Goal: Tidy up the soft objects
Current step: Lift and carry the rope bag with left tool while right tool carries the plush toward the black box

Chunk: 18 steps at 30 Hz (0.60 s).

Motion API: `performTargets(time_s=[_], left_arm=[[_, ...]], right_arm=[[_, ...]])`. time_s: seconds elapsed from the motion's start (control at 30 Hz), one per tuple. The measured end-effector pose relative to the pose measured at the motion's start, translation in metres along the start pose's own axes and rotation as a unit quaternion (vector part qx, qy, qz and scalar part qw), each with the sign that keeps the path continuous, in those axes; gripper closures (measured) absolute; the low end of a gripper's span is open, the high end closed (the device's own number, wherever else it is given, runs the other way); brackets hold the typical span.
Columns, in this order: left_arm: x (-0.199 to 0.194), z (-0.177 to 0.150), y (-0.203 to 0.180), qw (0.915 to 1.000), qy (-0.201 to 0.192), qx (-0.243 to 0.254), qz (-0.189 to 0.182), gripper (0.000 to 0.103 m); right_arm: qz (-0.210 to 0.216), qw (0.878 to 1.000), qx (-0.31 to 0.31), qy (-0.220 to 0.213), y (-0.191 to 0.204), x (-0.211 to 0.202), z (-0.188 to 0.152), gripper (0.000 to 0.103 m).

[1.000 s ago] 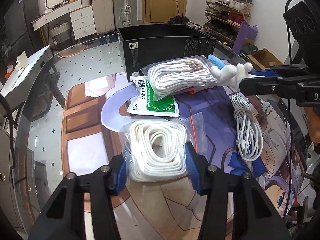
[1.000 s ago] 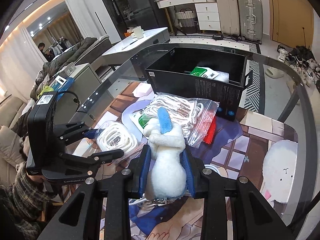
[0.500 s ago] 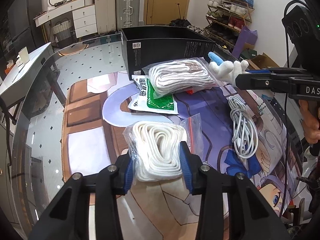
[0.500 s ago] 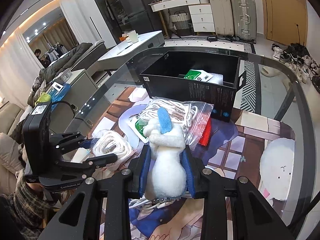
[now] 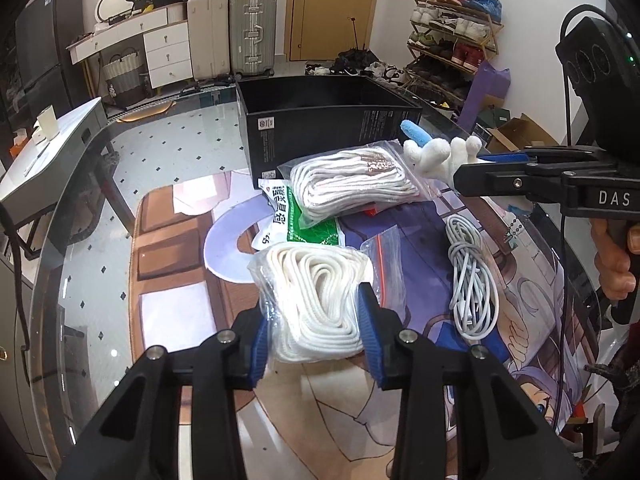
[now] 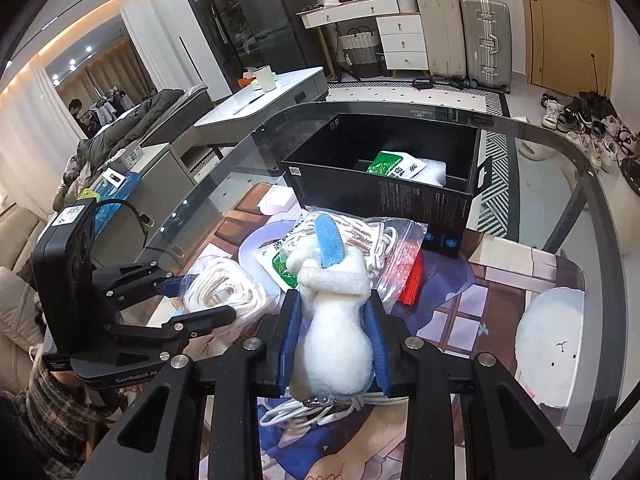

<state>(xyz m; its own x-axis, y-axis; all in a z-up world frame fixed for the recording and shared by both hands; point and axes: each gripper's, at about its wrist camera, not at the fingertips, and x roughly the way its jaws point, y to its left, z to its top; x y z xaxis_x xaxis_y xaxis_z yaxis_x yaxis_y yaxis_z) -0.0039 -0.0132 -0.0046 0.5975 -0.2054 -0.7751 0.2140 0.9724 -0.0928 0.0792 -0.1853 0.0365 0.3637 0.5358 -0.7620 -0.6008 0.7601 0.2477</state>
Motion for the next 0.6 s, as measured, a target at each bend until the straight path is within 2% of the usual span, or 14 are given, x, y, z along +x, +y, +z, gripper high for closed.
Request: performTargets(time_s=[0.27, 0.37, 0.6], left_arm=[[-0.003, 0.017, 0.004, 0.9998, -0.012, -0.011, -0.009, 0.066], [-0.005, 0.024, 0.001, 0.9998, -0.017, 0.002, 0.004, 0.066], [-0.004, 0.035, 0.001, 0.9997, -0.022, 0.007, 0.008, 0.066]], right_arm=[[-0.004, 1.0, -0.001, -0.01, -0.002, -0.006, 0.01, 0.071], [-0.006, 1.0, -0.001, -0.013, -0.004, -0.008, 0.013, 0.071], [-0.007, 1.0, 0.002, -0.018, -0.01, -0.011, 0.018, 0.071]])
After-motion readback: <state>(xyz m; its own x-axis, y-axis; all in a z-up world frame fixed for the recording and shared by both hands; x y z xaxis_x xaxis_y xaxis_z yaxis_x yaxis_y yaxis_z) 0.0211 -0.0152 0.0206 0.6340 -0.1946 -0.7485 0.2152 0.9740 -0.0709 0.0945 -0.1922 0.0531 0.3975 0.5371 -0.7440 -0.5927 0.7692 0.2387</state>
